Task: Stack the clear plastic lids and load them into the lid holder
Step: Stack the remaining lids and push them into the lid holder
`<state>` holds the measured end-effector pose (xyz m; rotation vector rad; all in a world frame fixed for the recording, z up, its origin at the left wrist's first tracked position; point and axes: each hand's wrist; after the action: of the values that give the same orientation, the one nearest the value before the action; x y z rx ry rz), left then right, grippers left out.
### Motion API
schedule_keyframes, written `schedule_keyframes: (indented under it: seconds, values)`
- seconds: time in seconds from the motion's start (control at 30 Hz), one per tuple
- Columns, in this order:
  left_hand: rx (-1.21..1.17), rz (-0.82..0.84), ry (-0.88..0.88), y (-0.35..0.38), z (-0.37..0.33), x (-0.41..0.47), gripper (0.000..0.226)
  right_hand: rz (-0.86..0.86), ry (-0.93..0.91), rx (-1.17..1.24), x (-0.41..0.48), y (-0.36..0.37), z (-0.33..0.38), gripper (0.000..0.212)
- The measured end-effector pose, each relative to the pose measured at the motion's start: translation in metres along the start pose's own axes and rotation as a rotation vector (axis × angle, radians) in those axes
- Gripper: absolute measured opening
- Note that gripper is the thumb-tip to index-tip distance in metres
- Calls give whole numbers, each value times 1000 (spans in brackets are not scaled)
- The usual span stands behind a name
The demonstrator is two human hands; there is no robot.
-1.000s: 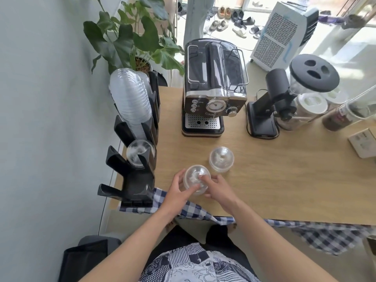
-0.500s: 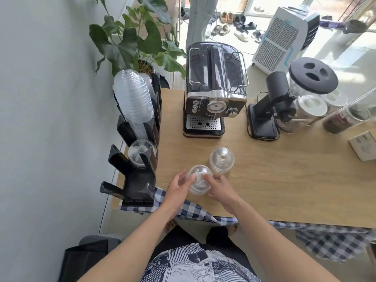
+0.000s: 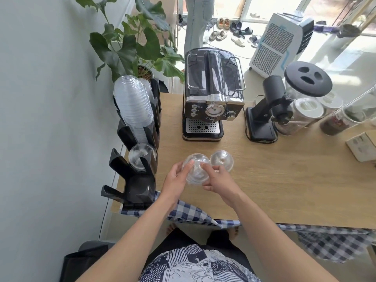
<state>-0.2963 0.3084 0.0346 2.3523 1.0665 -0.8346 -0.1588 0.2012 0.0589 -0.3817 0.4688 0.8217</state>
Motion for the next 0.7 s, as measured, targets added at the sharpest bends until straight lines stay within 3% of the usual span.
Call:
schedule_keyframes:
  seconds: [0.23, 0.43, 0.6, 0.7]
  values:
    - [86, -11, 211, 1, -49, -35, 62, 7, -181, -48, -14, 2, 52, 74]
    - [90, -29, 307, -22, -95, -72, 58, 86, -348, -102, -41, 19, 105, 91]
    - [87, -97, 362, -50, -115, -97, 42, 163, -415, -97, -57, 41, 127, 57]
    - [104, -123, 367, -67, -121, -113, 40, 207, -410, -98, -62, 54, 132, 55]
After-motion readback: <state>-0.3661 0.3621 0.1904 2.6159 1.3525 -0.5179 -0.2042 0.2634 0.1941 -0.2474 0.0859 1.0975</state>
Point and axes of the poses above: each hand's wrist, its own x-axis towards the middle knuckle, its own y-axis out of the palm, z = x × y, and after that the axes turned 9 degrees about -y, right-handed
